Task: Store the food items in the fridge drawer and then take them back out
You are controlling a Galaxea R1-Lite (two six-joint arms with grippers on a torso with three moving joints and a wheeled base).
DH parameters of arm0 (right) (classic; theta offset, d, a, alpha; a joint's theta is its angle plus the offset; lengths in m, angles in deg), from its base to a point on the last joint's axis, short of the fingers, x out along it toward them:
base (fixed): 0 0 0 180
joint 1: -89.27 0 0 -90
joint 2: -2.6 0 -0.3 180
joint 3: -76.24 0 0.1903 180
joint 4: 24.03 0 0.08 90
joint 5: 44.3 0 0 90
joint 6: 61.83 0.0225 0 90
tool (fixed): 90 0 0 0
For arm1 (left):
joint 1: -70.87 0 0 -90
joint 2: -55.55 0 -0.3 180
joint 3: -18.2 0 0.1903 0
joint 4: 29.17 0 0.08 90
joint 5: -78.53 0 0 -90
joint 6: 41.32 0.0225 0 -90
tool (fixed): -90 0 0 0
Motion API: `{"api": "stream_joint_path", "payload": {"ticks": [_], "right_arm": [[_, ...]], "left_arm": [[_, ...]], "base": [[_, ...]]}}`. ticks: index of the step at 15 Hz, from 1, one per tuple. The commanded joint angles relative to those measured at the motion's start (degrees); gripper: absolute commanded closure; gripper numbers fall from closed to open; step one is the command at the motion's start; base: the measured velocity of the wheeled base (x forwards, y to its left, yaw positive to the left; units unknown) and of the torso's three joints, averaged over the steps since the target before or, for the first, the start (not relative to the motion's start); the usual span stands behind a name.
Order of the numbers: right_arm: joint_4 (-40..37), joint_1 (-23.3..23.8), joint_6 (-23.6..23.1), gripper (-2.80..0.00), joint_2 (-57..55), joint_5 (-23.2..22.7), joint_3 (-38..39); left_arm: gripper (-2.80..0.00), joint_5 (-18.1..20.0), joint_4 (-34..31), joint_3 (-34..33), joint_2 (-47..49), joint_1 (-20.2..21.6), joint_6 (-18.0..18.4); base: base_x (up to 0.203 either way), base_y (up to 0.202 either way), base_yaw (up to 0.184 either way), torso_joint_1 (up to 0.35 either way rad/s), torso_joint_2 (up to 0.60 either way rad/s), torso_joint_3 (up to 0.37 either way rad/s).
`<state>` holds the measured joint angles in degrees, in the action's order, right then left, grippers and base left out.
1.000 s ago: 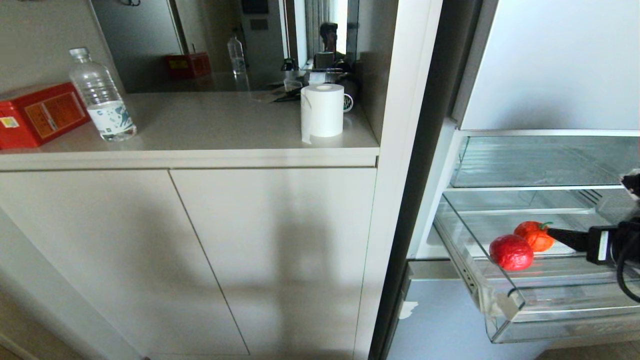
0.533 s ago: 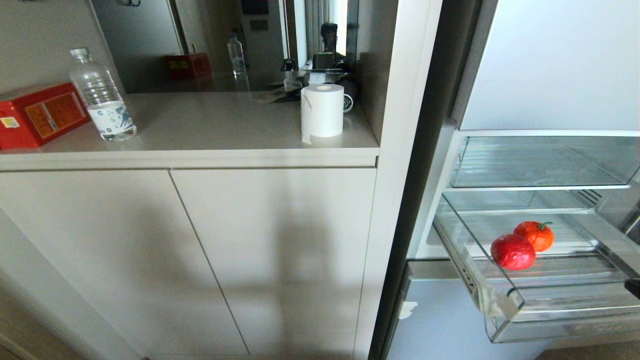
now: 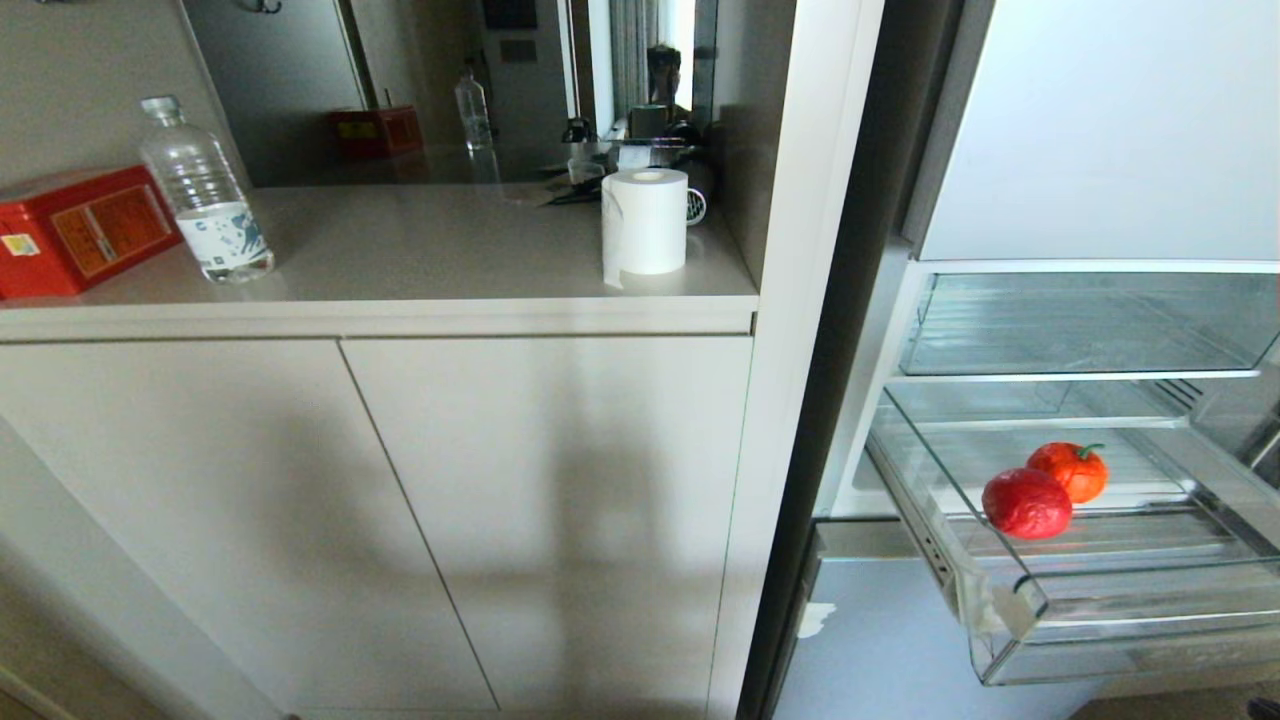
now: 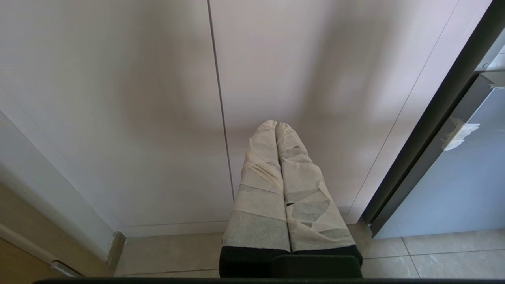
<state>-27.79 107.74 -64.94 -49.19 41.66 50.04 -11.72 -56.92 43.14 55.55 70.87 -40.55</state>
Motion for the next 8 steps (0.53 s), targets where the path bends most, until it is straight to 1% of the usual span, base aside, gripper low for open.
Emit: {"api": "stream_joint_path", "payload": {"ticks": [1, 4, 8], "right_arm": [[-0.3, 0.0, -0.4, 0.00, -8.5, -1.7, -1.5], [-0.4, 0.0, -1.2, 0.00, -20.0, -3.9, -6.6], [-0.4, -0.2, -1.4, 0.00, -32.7, -5.4, -16.6]], "left_arm": [[0.00, 0.0, 0.0, 0.0, 0.0, 0.0, 0.0], [0.00, 0.0, 0.0, 0.0, 0.0, 0.0, 0.0], [0.00, 0.0, 0.0, 0.0, 0.0, 0.0, 0.0]], "base": [[0.000, 0.000, 0.000, 0.000, 0.00, 0.000], [0.000, 0.000, 0.000, 0.000, 0.00, 0.000], [0.000, 0.000, 0.000, 0.000, 0.00, 0.000]]}}
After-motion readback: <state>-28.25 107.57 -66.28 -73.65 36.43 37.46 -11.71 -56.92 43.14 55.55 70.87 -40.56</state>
